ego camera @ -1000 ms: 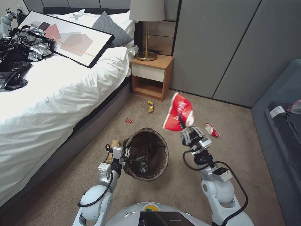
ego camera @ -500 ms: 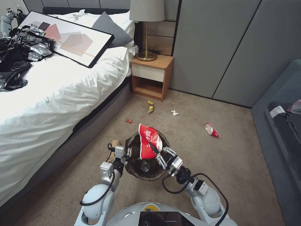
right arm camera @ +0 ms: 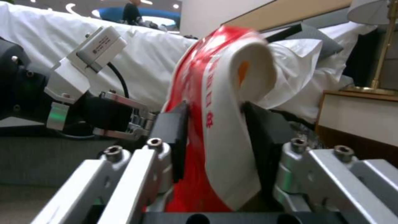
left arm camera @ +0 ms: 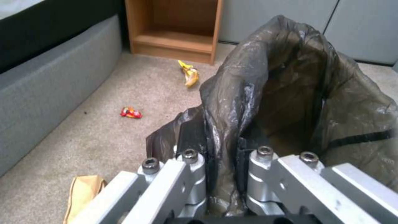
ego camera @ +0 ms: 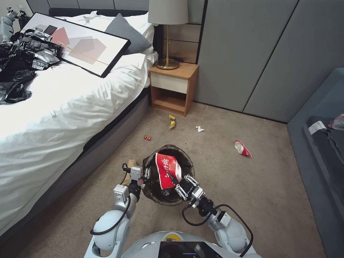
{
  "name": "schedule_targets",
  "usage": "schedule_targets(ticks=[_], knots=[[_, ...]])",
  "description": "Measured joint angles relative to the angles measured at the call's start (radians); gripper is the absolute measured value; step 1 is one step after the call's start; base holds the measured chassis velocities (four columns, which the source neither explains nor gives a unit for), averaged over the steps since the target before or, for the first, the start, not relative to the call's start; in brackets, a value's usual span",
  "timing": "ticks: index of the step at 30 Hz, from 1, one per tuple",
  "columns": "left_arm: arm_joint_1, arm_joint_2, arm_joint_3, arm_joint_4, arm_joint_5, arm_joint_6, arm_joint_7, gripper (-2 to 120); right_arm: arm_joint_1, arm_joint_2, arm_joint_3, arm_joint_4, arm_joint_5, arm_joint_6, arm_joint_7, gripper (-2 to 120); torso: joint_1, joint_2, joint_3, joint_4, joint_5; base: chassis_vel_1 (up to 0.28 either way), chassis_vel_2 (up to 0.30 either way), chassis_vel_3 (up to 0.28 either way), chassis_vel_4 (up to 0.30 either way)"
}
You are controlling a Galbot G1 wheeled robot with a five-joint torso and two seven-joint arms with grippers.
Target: Pick up the trash bin, then pick up the garbage from the floor and place it into the trash bin.
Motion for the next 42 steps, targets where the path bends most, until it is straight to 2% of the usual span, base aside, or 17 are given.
schedule_targets(ticks=[2,4,6,9,10,11,16,27,28,29,30,32,33,34,36,40,42], knots=[[0.000,-0.001,0.000,0.000,0.000,0.000,0.000,7,0.002,0.001,0.001,-0.003,0.000,0.001,0.002,45,0.000,0.000,0.000,0.0000,0.0000,0.000,0.000,0.000,0.000],[0.000,-0.001,0.000,0.000,0.000,-0.001,0.001,7,0.003,0.001,0.001,-0.003,0.000,0.001,0.002,47,0.000,0.000,0.000,0.0000,0.0000,0.000,0.000,0.000,0.000],[-0.001,-0.001,-0.002,0.000,-0.001,-0.001,0.001,7,0.006,0.001,0.003,-0.002,0.000,0.001,0.004,61,0.000,0.000,0.000,0.0001,0.0000,0.000,0.000,0.000,0.000],[-0.001,-0.001,-0.002,0.000,-0.001,-0.001,0.001,7,0.006,0.002,0.004,-0.001,0.000,0.000,0.004,66,0.000,0.000,0.000,0.0000,0.0000,0.000,0.000,0.000,0.000],[-0.002,-0.001,-0.003,0.002,-0.001,-0.001,0.001,7,0.006,0.002,0.007,-0.001,-0.002,0.001,0.005,78,0.000,0.000,0.000,0.0001,0.0000,0.000,0.000,0.000,0.000],[-0.002,-0.002,-0.003,0.002,-0.001,-0.001,0.001,7,0.005,0.002,0.008,-0.001,-0.002,0.001,0.006,84,0.000,0.000,0.000,0.0000,0.0000,0.000,0.000,0.000,0.000],[-0.003,-0.002,-0.003,0.003,-0.001,-0.001,0.001,7,0.004,0.002,0.012,0.004,-0.003,0.003,0.006,99,0.000,0.000,0.000,0.0000,0.0000,0.000,0.000,0.000,0.000],[-0.003,-0.001,-0.006,0.006,-0.001,-0.001,0.001,7,-0.001,0.010,0.039,0.098,0.014,0.006,0.059,100,0.000,0.000,0.000,0.0000,0.0001,0.000,0.000,0.000,0.000],[-0.003,-0.001,-0.006,0.007,-0.001,-0.001,0.001,7,-0.001,0.012,0.046,0.120,0.017,0.006,0.083,100,0.000,0.000,0.000,0.0000,0.0000,0.000,0.000,0.000,0.000],[-0.002,-0.001,-0.009,0.008,-0.001,-0.002,0.001,7,-0.004,0.020,0.072,0.173,0.018,0.000,0.164,100,0.000,0.000,0.000,0.0001,-0.0001,0.000,0.000,0.000,0.000],[-0.002,-0.001,-0.009,0.008,-0.001,-0.002,0.001,7,-0.004,0.020,0.072,0.173,0.018,0.000,0.164,100,0.000,0.000,0.000,0.0001,-0.0001,0.000,0.000,0.000,0.000],[0.000,0.001,-0.015,0.010,-0.003,-0.003,0.001,7,-0.019,0.036,0.123,0.238,0.013,-0.002,0.355,100,0.000,0.000,0.000,0.0000,-0.0001,0.000,0.000,0.000,0.000],[0.000,0.001,-0.015,0.010,-0.003,-0.003,0.001,7,-0.019,0.036,0.123,0.238,0.013,-0.002,0.355,100,0.000,0.000,0.000,0.0000,-0.0001,0.000,0.000,0.000,0.000],[0.000,0.002,-0.017,0.010,-0.004,-0.003,0.000,7,-0.040,0.043,0.150,0.256,0.021,-0.001,0.429,100,0.000,0.000,0.000,0.0001,0.0000,0.000,0.000,0.000,0.000],[-0.001,0.002,-0.018,0.010,-0.006,-0.003,0.000,7,-0.070,0.056,0.190,0.250,0.034,0.023,0.486,100,0.000,0.000,0.000,0.0000,0.0000,0.000,0.000,0.000,0.000],[0.000,0.003,-0.020,0.011,-0.006,-0.004,0.000,7,-0.088,0.068,0.214,0.215,0.037,0.044,0.532,100,0.000,0.000,0.000,-0.0001,0.0001,0.000,0.000,0.000,0.000],[0.003,0.003,-0.020,0.011,-0.006,-0.004,0.000,7,-0.091,0.076,0.242,0.148,0.035,0.077,0.572,100,0.000,0.000,0.000,0.0000,0.0000,0.000,0.000,0.000,0.000]])
